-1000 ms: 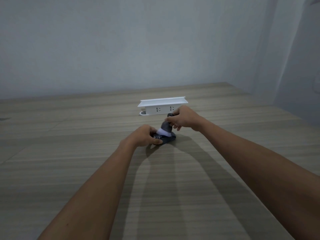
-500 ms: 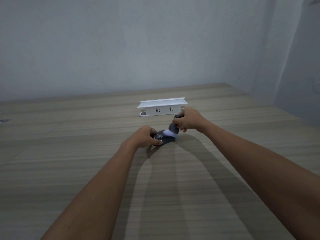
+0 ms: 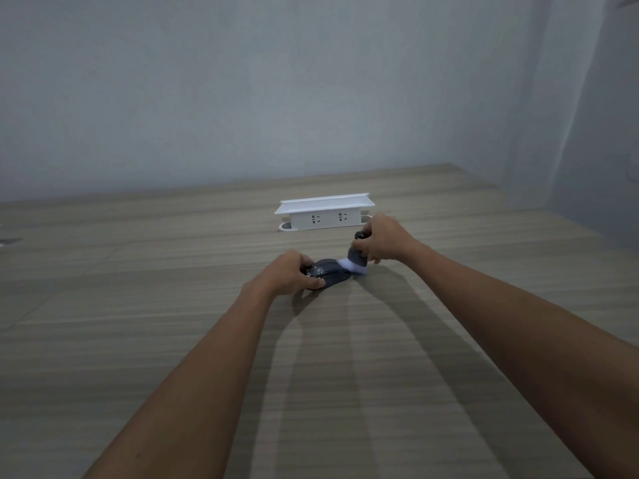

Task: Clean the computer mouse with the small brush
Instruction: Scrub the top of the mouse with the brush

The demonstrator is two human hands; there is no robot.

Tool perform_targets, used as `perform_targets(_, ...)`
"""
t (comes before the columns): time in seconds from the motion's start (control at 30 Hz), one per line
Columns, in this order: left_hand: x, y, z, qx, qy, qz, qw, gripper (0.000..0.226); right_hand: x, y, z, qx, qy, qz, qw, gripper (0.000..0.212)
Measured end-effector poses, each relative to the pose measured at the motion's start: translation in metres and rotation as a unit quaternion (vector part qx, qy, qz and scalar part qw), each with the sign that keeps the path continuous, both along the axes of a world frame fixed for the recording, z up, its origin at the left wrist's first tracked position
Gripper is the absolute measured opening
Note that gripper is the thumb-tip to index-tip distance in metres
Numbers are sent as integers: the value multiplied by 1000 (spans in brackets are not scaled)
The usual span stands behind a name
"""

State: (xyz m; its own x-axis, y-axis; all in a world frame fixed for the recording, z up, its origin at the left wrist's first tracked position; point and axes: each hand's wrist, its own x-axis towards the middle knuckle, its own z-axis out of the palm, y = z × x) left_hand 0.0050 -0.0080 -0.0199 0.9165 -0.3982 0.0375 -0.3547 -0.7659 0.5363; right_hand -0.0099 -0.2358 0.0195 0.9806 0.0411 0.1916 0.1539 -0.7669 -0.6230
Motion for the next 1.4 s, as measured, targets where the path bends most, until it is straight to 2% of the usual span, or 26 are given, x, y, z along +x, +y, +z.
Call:
perform_targets(0.1,1,1,-3,-5,-3,-3,1000,27,-2,2,-2,-14,-7,4,1000,23)
perform_targets(0.3,3,1,-3,-8,-3,-8,1000,26,-2,9,6,70,-1,28,997,19)
perform_targets(0.47,2,3,-6,-16,-7,-10,1000,24,3,9,1,-21,-18,16,999,23)
perform_targets(0.6,2,2,-7,-13,-11,-13,1000,22,2,10,-1,-7,-16,29,999,22)
perform_targets(0.73,5,4,-7,-12,-7,-14,1000,31,0,6,4,26,2,27,999,23)
perform_targets(0.97,5,4,-8,-13,-5,-16,1000,27,4,11,1,-58,-6,41,997,23)
perform_targets(1.17,4,4,-8,-9,-8,-18,1000,29,4,10,6,-28,-21,42,998,24)
perform_targets(1.3,5,4,-7,-9,-5,-18,1000,30,6,6,3,-81,-9,42,996,23)
perform_targets(1.4,5,4,-6,-12,3,-17,1000,32,9,7,-4,-100,-19,44,994,31)
